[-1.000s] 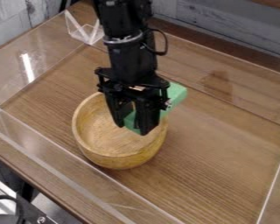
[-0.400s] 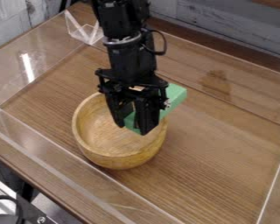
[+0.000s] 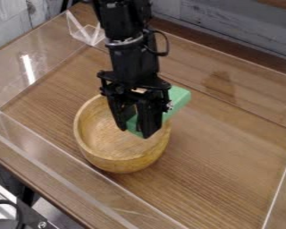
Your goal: Put the green block in the brown bowl
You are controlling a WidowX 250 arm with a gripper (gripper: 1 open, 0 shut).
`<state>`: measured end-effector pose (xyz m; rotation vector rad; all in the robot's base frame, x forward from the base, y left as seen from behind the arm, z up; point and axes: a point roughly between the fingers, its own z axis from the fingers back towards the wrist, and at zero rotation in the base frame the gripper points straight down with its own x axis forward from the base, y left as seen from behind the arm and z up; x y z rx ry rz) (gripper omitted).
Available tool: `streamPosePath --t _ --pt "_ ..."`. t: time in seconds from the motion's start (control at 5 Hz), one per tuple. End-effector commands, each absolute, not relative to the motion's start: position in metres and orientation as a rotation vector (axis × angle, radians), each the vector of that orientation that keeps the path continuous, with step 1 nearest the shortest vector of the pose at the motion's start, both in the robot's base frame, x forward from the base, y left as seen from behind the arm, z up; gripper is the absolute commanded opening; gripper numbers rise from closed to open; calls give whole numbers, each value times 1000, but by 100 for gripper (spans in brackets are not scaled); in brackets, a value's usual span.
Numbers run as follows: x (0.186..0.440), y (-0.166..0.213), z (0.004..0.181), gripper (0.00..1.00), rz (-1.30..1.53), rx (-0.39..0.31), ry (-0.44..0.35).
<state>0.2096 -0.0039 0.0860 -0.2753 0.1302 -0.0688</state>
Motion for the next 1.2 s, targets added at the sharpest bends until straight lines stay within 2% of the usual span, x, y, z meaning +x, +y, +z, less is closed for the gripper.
streamPosePath --t 0.0,1.0 --pt "221 0 97 0 -70 -276 80" --pt "224 1 94 0 -85 -300 94"
